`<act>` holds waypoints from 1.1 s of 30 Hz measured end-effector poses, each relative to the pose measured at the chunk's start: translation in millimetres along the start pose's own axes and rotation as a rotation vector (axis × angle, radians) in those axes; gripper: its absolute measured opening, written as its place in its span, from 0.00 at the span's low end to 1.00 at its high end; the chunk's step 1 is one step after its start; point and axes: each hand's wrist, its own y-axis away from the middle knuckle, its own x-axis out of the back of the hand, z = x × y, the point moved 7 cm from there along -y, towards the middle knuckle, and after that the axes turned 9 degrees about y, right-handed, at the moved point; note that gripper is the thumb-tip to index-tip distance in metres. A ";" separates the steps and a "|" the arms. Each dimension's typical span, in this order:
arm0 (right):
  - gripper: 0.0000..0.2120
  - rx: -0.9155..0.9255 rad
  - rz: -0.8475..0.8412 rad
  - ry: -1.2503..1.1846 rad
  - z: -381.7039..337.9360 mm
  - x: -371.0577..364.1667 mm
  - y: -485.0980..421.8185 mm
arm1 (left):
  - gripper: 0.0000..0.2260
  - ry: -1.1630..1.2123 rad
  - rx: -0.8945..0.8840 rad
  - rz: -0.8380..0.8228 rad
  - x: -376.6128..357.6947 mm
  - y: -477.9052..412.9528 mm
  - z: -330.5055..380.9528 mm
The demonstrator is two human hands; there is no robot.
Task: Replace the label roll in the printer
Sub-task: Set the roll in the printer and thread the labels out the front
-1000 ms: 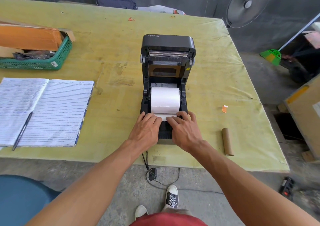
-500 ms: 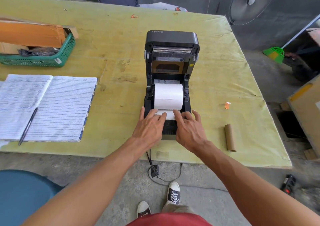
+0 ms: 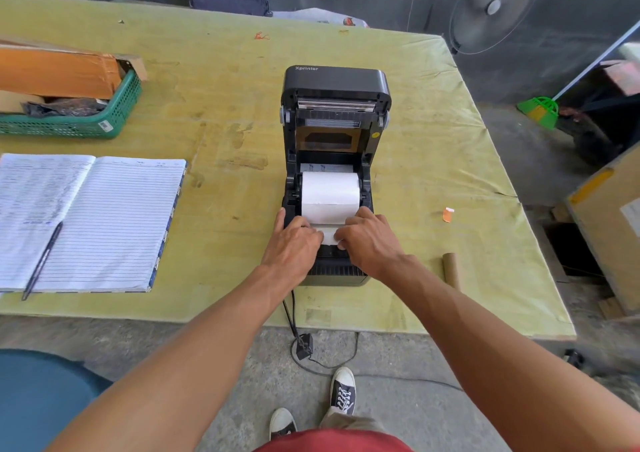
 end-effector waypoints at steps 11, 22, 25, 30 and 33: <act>0.14 0.042 0.076 -0.005 0.6 -2.9 -1.6 | 0.06 -0.188 -0.102 0.055 0.6 1.0 8.6; 0.14 0.089 0.230 0.107 -18.9 3.8 16.3 | 0.08 -0.198 -0.196 0.262 4.9 17.4 19.1; 0.12 0.096 0.228 0.109 -21.4 2.8 24.6 | 0.10 -0.191 -0.220 0.286 4.2 26.6 21.0; 0.11 0.085 0.253 0.102 -25.3 5.3 35.1 | 0.08 -0.170 -0.210 0.280 10.0 37.7 23.7; 0.10 0.077 0.258 0.099 -27.8 5.2 42.4 | 0.08 -0.165 -0.209 0.279 10.3 44.9 24.6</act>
